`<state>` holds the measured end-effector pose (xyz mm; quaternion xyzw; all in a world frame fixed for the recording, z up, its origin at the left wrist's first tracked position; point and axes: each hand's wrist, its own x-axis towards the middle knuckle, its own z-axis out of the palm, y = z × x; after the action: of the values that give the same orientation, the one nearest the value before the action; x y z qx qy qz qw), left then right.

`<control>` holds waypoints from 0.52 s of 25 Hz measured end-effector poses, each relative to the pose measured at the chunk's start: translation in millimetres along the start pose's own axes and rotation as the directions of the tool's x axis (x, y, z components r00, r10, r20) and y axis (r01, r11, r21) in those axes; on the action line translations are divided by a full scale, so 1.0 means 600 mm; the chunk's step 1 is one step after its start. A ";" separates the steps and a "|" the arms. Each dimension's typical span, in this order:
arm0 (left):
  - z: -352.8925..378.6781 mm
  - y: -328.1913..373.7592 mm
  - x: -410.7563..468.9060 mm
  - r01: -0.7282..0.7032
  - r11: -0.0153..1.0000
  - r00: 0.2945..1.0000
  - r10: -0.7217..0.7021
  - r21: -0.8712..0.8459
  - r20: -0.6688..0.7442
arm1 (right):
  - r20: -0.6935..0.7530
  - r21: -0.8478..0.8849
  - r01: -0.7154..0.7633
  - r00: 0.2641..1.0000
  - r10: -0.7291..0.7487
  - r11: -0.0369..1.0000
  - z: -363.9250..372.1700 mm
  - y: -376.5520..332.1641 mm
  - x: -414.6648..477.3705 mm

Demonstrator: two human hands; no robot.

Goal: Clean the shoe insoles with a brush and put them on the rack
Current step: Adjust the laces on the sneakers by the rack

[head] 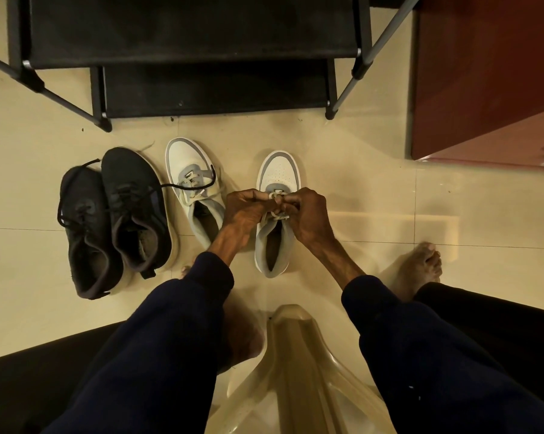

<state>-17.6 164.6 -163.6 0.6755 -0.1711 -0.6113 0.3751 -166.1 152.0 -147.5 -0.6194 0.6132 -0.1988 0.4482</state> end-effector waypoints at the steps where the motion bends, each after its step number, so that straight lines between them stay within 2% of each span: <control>1: 0.000 0.000 -0.002 -0.015 1.000 1.000 0.015 0.004 0.009 | 0.003 -0.006 -0.036 0.999 0.036 0.999 0.000 0.001 0.002; 4: 0.002 -0.002 -0.003 -0.028 0.999 1.000 0.028 0.032 0.000 | -0.003 -0.013 -0.164 0.986 0.164 0.986 -0.002 0.002 0.011; 7: 0.005 0.003 0.000 0.007 1.000 1.000 -0.006 0.024 -0.012 | -0.015 0.073 -0.242 0.970 0.244 0.968 -0.011 -0.003 0.014; 10: 0.008 0.015 0.000 0.088 0.996 0.996 -0.087 0.033 -0.035 | 0.041 0.116 -0.223 0.975 0.219 0.968 -0.019 -0.008 0.013; 13: 0.009 0.024 0.004 0.193 0.979 0.978 -0.185 0.073 -0.099 | 0.051 0.043 -0.117 0.992 0.115 0.992 -0.013 -0.008 0.008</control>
<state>-19.2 151.8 -154.5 0.7308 -0.1137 -0.6052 0.2946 -168.8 144.5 -141.4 -0.5766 0.6325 -0.1715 0.4879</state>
